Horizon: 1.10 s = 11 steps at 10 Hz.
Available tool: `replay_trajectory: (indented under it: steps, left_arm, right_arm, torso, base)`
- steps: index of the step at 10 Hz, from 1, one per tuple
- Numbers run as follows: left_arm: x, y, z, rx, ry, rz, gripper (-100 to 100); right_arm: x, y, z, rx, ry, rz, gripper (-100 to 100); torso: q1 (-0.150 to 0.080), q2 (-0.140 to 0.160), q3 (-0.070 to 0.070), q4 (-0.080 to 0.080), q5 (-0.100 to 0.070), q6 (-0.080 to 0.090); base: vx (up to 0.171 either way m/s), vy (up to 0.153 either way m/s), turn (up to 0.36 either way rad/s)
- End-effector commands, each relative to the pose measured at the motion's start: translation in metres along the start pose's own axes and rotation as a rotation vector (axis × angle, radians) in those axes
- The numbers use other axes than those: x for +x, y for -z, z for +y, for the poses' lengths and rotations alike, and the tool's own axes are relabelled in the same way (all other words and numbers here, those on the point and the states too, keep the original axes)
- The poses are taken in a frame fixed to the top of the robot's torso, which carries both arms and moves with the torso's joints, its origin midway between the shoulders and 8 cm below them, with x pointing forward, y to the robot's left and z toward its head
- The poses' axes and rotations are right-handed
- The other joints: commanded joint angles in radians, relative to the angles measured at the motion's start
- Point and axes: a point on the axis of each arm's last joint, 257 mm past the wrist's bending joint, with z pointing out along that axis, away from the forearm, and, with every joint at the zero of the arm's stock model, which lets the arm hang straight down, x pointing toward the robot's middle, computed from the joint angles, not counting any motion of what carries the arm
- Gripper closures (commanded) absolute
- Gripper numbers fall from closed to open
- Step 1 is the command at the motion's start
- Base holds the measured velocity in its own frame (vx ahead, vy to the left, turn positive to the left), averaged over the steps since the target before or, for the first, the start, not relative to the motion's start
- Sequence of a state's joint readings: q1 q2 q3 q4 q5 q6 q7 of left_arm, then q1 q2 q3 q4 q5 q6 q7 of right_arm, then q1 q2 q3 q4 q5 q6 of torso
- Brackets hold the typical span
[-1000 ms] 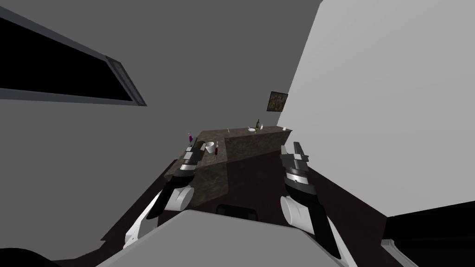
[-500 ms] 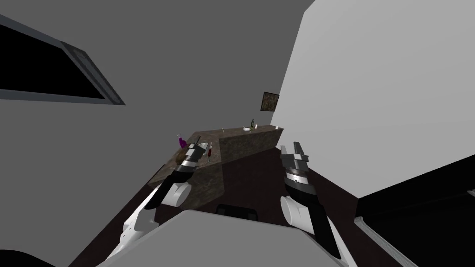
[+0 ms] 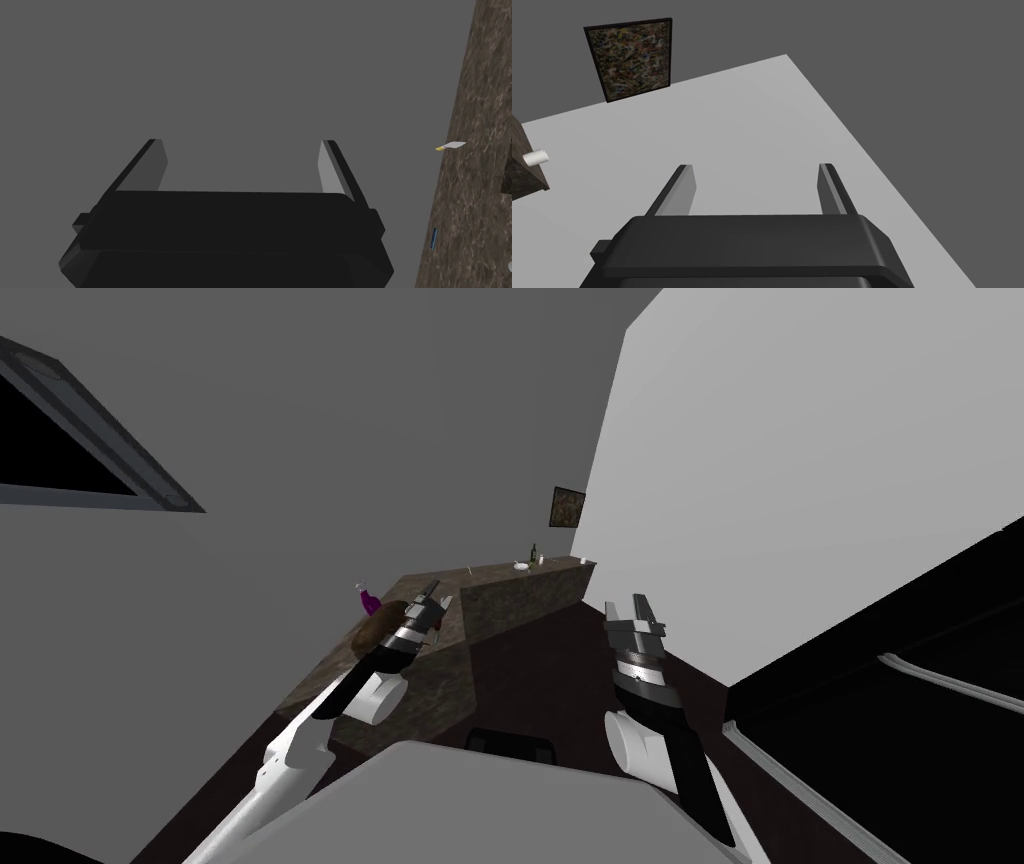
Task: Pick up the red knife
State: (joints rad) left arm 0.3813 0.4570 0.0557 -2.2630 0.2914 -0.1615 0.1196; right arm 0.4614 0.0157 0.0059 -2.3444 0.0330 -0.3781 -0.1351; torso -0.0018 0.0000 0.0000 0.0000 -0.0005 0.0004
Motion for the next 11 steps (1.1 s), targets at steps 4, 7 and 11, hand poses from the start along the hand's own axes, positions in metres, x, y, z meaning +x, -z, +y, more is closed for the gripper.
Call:
replay_trajectory:
  steps: [4, 7, 11]
  left_arm:
    - [-0.001, -0.009, 0.028, -0.122, 0.014, 0.061, -100]
    - [-0.002, -0.011, 0.041, -0.182, 0.003, 0.093, -100]
    - [-0.009, -0.012, 0.07, -0.31, -0.004, 0.132, -100]
  right_arm:
    - [0.0, 0.0, 0.0, 0.0, 0.0, 0.0, 0]
    - [0.0, 0.0, 0.0, 0.0, 0.0, 0.0, 0]
    - [0.0, 0.0, 0.0, 0.0, 0.0, 0.0, 0]
  torso:
    - [0.001, 0.001, 0.0, 0.0, 0.0, -0.001]
    - [0.001, 0.001, 0.0, 0.0, 0.0, 0.0]
    - [0.002, 0.001, 0.001, 0.0, 0.001, 0.0]
  base:
    - [0.005, -0.019, -0.153]
    - [0.001, -0.007, -0.16]
    - [-0.006, 0.004, -0.176]
